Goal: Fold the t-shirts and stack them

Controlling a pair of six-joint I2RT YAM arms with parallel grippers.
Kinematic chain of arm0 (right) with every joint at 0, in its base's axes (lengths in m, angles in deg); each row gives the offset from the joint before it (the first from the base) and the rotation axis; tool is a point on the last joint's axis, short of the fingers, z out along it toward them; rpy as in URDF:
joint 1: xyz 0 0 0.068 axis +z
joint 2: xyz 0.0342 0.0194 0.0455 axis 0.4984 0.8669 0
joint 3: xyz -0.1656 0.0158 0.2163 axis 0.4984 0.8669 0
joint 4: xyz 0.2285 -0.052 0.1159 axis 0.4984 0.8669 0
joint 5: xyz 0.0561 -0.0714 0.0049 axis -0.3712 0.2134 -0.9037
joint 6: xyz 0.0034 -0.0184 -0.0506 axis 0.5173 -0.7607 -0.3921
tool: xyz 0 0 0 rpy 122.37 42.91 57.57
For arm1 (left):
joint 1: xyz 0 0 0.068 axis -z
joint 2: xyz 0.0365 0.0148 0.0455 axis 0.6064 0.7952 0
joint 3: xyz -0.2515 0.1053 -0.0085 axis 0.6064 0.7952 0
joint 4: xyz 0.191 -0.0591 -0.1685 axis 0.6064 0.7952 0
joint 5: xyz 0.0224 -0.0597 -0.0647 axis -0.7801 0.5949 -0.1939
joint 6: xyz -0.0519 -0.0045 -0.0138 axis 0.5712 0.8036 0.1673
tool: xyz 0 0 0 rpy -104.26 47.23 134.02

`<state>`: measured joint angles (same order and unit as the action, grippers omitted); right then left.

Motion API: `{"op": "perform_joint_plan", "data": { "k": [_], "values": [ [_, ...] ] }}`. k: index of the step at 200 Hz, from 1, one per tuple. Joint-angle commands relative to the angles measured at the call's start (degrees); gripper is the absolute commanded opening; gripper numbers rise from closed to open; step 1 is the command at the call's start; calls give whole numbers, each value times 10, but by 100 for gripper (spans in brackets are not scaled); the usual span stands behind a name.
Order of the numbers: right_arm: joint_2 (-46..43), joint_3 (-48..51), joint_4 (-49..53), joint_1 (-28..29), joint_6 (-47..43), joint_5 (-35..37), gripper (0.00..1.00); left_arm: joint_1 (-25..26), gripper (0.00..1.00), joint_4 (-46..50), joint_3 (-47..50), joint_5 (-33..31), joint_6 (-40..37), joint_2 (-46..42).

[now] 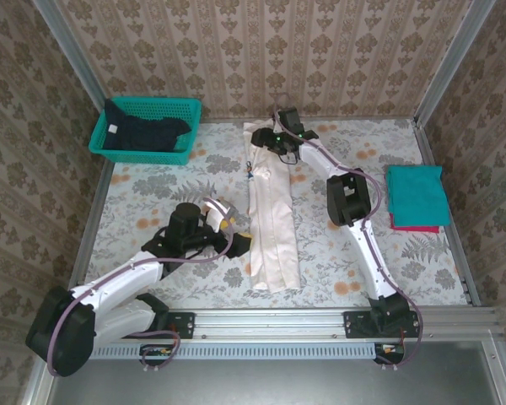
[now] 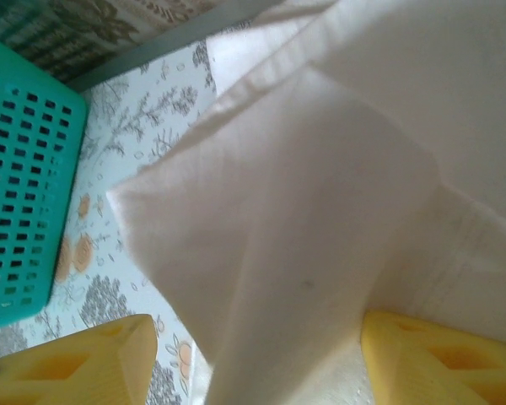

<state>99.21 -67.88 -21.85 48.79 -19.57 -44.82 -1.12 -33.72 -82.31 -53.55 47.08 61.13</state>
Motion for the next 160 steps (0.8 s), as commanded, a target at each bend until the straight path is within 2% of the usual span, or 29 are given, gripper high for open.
{"op": "perform_joint_plan", "data": {
  "k": [1,24,47,94,132,160],
  "values": [
    [-111,92,6,4,-59,14,66,-7,99,-14,13,-6,-2,1],
    [-237,267,-66,5,-116,58,66,-11,100,-12,9,2,-15,6],
    [-354,435,-142,7,-164,90,67,-13,100,-8,7,15,-59,1],
    [-569,729,-217,20,-289,103,74,-18,100,28,7,11,-117,-46],
    [-704,863,-180,47,-363,77,78,-18,100,21,7,5,-122,-55],
    [-776,910,-113,107,-467,53,80,-19,100,25,7,3,-123,-59]
  ]
}}
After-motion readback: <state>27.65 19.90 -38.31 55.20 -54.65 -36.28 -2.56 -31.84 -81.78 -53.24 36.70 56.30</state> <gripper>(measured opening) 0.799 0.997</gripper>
